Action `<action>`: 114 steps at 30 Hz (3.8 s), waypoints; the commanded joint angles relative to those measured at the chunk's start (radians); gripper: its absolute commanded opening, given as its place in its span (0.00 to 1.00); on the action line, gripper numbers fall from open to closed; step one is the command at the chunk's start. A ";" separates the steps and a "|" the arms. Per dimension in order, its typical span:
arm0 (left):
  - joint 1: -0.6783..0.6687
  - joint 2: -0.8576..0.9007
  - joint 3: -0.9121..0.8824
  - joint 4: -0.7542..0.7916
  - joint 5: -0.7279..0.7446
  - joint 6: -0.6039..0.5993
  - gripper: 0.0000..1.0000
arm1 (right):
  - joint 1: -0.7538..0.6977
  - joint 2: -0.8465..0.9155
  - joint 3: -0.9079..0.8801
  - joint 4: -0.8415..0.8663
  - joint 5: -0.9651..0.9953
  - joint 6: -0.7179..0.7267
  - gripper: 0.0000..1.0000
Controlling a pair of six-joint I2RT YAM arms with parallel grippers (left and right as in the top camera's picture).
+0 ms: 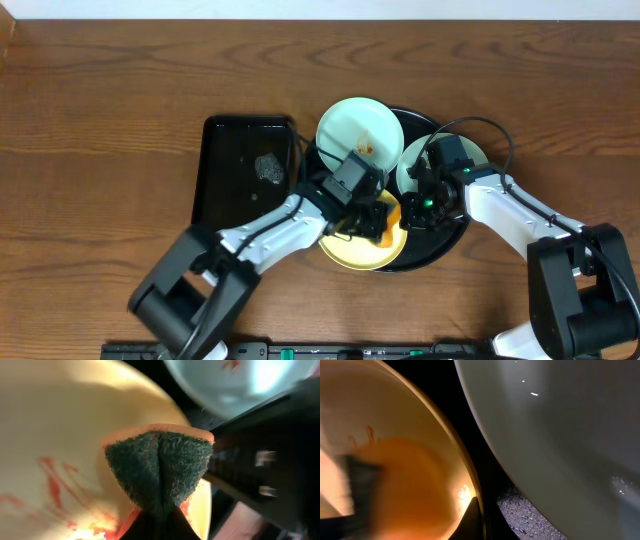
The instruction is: Clean dirty plates on tray and stack at the side
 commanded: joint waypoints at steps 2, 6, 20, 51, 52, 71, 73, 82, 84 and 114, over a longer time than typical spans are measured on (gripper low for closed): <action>0.000 0.024 0.006 -0.030 -0.103 -0.025 0.08 | 0.013 0.011 -0.002 -0.004 -0.005 -0.001 0.01; 0.021 0.024 0.006 -0.098 -0.315 -0.025 0.08 | 0.013 0.011 -0.002 -0.005 -0.005 -0.001 0.01; 0.115 -0.143 0.007 -0.200 -0.375 0.069 0.07 | 0.013 0.011 -0.002 -0.008 -0.005 -0.001 0.01; 0.596 -0.256 0.006 -0.355 -0.419 0.205 0.08 | 0.195 -0.358 0.015 0.012 0.691 -0.075 0.01; 0.597 -0.251 0.006 -0.355 -0.419 0.205 0.08 | 0.218 -0.358 0.015 0.021 0.731 -0.083 0.01; 0.597 -0.239 0.006 -0.355 -0.419 0.204 0.08 | 0.574 -0.358 0.109 0.080 1.372 -0.196 0.01; 0.597 -0.239 0.006 -0.355 -0.419 0.204 0.08 | 0.573 -0.358 0.110 0.082 1.386 -0.216 0.01; 0.597 -0.239 0.006 -0.355 -0.419 0.204 0.08 | 0.573 -0.358 0.110 0.084 1.389 -0.224 0.01; 0.597 -0.239 0.006 -0.355 -0.419 0.205 0.08 | 0.573 -0.358 0.110 0.084 1.387 -0.221 0.01; 0.597 -0.239 0.006 -0.356 -0.419 0.204 0.08 | -0.581 -0.354 0.109 0.060 0.378 0.051 0.01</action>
